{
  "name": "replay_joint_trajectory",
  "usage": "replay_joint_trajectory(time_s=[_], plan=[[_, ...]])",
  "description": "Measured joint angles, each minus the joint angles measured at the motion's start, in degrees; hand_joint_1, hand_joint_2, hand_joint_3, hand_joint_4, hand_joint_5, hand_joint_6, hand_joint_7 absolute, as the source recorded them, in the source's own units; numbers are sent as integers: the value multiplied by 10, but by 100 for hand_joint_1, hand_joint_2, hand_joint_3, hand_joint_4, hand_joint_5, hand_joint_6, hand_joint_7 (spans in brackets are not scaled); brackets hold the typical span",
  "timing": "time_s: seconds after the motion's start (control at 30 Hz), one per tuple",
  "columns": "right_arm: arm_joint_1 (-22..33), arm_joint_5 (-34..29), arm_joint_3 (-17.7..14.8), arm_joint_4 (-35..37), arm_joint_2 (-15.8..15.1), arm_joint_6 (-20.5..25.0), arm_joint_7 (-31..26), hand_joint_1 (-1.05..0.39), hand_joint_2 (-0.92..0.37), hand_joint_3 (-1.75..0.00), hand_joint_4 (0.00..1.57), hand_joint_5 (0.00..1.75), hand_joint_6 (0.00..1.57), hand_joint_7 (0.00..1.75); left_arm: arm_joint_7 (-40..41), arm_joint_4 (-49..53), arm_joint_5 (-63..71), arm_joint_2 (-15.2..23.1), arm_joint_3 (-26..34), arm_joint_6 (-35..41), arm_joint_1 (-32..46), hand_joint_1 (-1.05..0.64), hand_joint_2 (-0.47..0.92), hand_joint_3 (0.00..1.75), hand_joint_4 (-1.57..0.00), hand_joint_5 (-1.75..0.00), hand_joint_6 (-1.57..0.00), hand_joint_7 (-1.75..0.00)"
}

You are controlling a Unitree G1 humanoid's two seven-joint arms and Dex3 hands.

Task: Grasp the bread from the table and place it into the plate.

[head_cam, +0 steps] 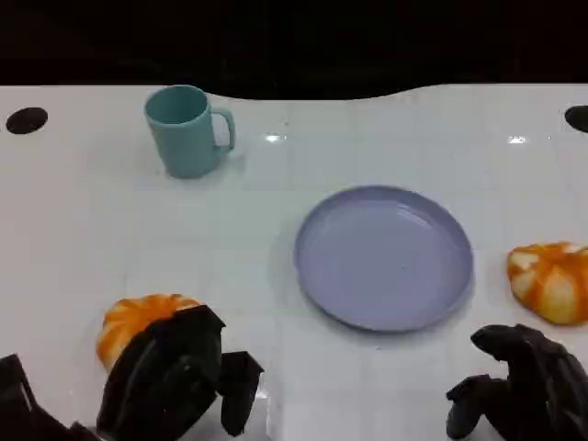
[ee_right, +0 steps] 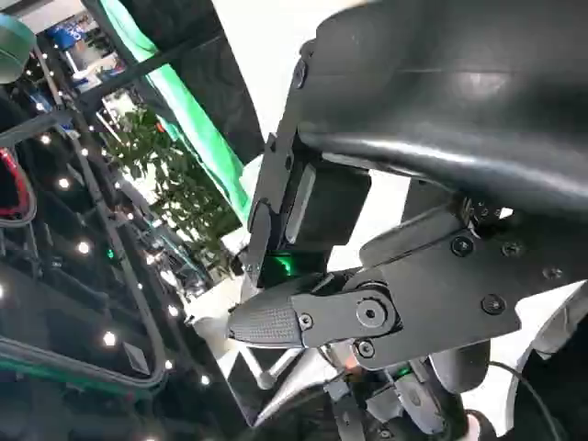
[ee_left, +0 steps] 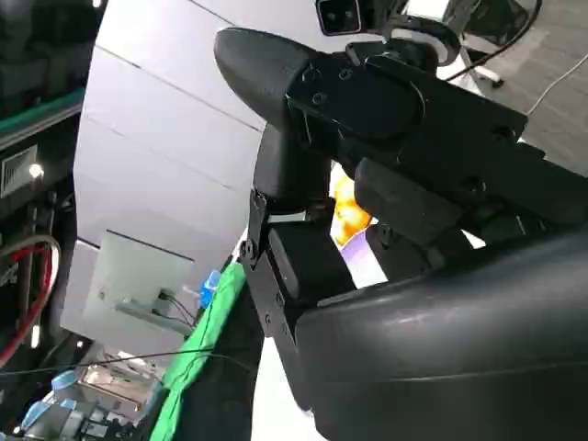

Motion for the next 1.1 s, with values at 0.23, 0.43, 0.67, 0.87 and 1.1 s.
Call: replay_joint_trajectory(time_s=[0.23, 0.43, 0.67, 0.87, 1.1], plan=[[0, 0, 1, 0, 0, 0, 0, -58, -92, -36, 157, 61, 157, 24, 0, -2, 0, 0, 0, 3, 0, -98, 86, 1, -121, -160, -118, -133], [0, 0, 3, 0, 0, 0, 0, -60, -92, -34, 157, 61, 157, 24, 0, -2, 0, 2, 0, -1, -1, -97, 84, 0, -122, -158, -121, -127], [0, -3, 3, 0, 1, -4, -2, -59, -92, -35, 157, 61, 157, 23, -1, 0, 5, 2, 0, -8, -1, -98, 86, 0, -122, -159, -120, -131], [0, -3, 3, -2, 1, -3, -6, -59, -92, -34, 157, 63, 157, 26, -1, 0, 1, 2, 2, 0, -3, -99, 89, 1, -121, -156, -118, -117], [1, -3, 3, -4, 0, -2, -6, -59, -92, -35, 157, 62, 157, 25, 13, -19, 85, 32, -1, -79, -4, -103, 92, 21, -93, -132, -87, -92]])
